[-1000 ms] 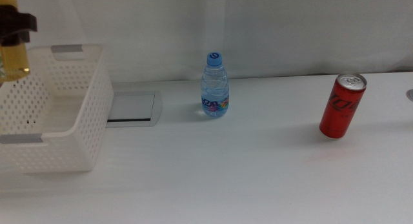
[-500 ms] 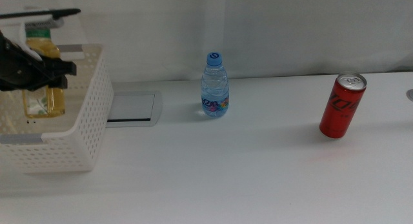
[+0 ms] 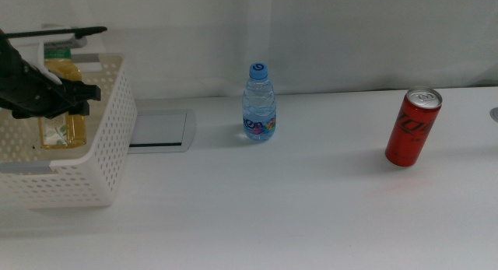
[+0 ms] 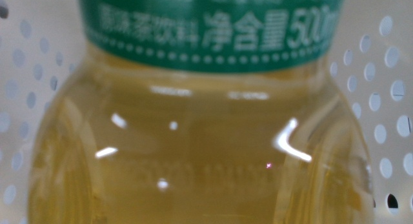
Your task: Use arms to grab the bottles and put them into the dustbin to the left of the table.
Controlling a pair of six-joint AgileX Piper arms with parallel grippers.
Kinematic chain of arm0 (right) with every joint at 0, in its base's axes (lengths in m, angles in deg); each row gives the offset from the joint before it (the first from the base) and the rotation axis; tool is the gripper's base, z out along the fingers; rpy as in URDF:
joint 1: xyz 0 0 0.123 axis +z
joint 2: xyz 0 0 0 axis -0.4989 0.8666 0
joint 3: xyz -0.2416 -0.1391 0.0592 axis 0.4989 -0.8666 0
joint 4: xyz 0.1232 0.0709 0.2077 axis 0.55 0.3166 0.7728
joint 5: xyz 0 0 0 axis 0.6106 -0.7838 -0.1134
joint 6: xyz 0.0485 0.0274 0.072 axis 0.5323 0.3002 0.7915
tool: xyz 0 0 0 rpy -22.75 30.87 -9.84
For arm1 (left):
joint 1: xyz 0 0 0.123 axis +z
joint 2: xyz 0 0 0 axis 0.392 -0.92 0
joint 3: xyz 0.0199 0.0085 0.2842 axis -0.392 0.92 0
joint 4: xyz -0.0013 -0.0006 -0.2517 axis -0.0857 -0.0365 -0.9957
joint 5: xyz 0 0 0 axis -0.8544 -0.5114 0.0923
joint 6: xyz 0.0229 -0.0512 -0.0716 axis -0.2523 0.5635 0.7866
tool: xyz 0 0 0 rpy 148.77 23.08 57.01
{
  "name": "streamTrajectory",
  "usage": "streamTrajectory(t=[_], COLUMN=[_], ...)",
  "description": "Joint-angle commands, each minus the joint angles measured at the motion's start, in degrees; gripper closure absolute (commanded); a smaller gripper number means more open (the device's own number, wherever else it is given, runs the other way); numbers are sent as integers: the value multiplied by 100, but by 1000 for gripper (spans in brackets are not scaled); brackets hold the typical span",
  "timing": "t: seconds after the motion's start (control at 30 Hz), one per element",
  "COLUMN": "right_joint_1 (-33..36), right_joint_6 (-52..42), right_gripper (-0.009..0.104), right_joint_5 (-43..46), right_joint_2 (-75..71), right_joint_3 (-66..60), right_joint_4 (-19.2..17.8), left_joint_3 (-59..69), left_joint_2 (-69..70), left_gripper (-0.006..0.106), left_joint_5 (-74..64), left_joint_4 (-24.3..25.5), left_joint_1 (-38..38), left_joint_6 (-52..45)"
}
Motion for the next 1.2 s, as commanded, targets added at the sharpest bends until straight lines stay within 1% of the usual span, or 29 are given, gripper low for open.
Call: streamTrajectory(t=[0.0, 0.07, 0.1, 0.13, 0.2, 0.27, 0.57, 0.73, 0.9, 1.0, 1.07, 1.17], right_joint_1=[-31, -31, -31, -31, -31, -31, -31, -31, -31, -31, -31, -31], right_joint_6=[-19, -19, -19, -19, -19, -19, -19, -19, -19, -19, -19, -19], right_gripper=[-8, -8, -8, -8, -8, -8, -8, -8, -8, -8, -8, -8], right_joint_5=[71, 71, 71, 71, 71, 71, 83, 83, 83, 83, 83, 83], right_joint_2=[-180, -180, -180, -180, -180, -180, -180, -180, -180, -180, -180, -180], right_joint_3=[-218, -218, -218, -218, -218, -218, -218, -218, -218, -218, -218, -218], right_joint_4=[-42, -42, -42, -42, -42, -42, -42, -42, -42, -42, -42, -42], left_joint_3=[-90, -90, -90, -90, -90, -90, -90, -90, -90, -90, -36, 209], left_joint_2=[64, 55, 55, 55, 55, 55, 80, 377, 985, 1614, 2207, 2654], left_gripper=[102, 97, 82, 36, 24, 17, 16, 16, 16, 16, 16, 16], left_joint_5=[373, 373, 350, 335, 347, 373, 513, 712, 926, 949, 1003, 1107], left_joint_4=[-80, -80, -80, -105, -141, -194, -284, -384, -372, -372, -372, -362], left_joint_1=[-1, -1, -1, -1, -1, -1, -1, -13, -13, -75, -358, -588], left_joint_6=[54, 54, 54, 54, 54, 54, 54, 16, -40, -105, -181, -226])
